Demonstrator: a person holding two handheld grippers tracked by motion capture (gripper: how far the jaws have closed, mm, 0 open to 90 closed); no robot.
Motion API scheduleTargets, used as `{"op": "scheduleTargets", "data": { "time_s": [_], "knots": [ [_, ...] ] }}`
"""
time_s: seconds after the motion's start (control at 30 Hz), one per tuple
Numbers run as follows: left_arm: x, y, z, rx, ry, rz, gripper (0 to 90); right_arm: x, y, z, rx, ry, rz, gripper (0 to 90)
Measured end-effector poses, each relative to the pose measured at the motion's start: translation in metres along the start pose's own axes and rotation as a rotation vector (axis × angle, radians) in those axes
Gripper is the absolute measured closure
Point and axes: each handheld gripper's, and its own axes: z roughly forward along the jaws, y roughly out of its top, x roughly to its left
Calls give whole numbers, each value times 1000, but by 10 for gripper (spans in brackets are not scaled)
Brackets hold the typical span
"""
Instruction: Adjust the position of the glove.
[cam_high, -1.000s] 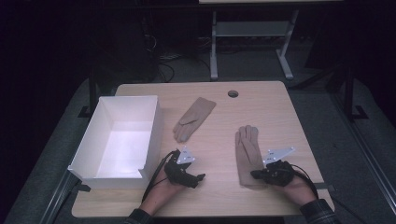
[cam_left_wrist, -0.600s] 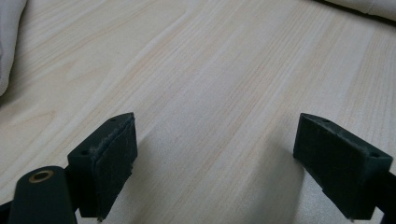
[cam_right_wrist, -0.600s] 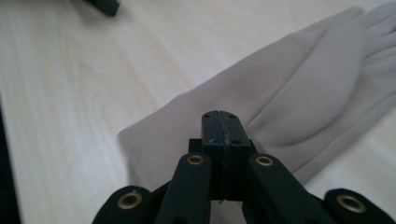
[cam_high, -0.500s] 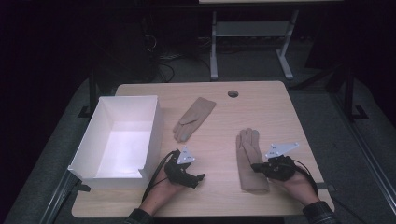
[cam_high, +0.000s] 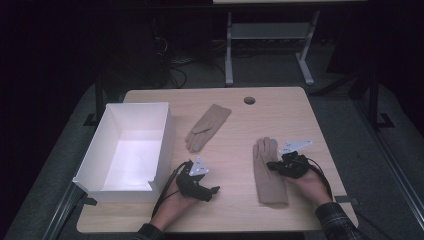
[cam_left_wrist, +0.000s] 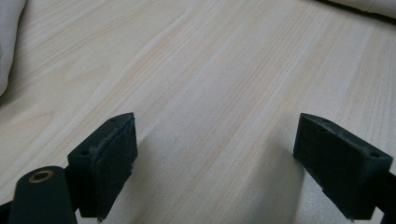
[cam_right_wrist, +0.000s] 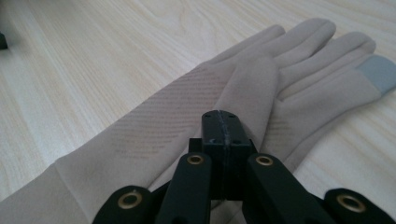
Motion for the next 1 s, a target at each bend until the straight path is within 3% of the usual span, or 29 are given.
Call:
{"op": "scheduleTargets", "data": {
  "time_s": [0.43, 0.63, 0.7, 0.83, 1.0],
  "knots": [
    [0, 0, 0, -2, 3, -2, 130, 8, -23, -19, 48, 7, 9, 900],
    [0, 0, 0, -5, 2, -11, 131, 14, -33, -29, 59, 21, -16, 900],
    [0, 0, 0, -4, 5, -14, 131, 14, -34, -31, 48, 25, -44, 887],
    [0, 0, 0, -3, 8, -14, 131, 10, -32, -40, -41, 15, -36, 762],
    [0, 0, 0, -2, 9, -14, 131, -7, -35, -48, -105, -102, 22, 523]
  ]
}}
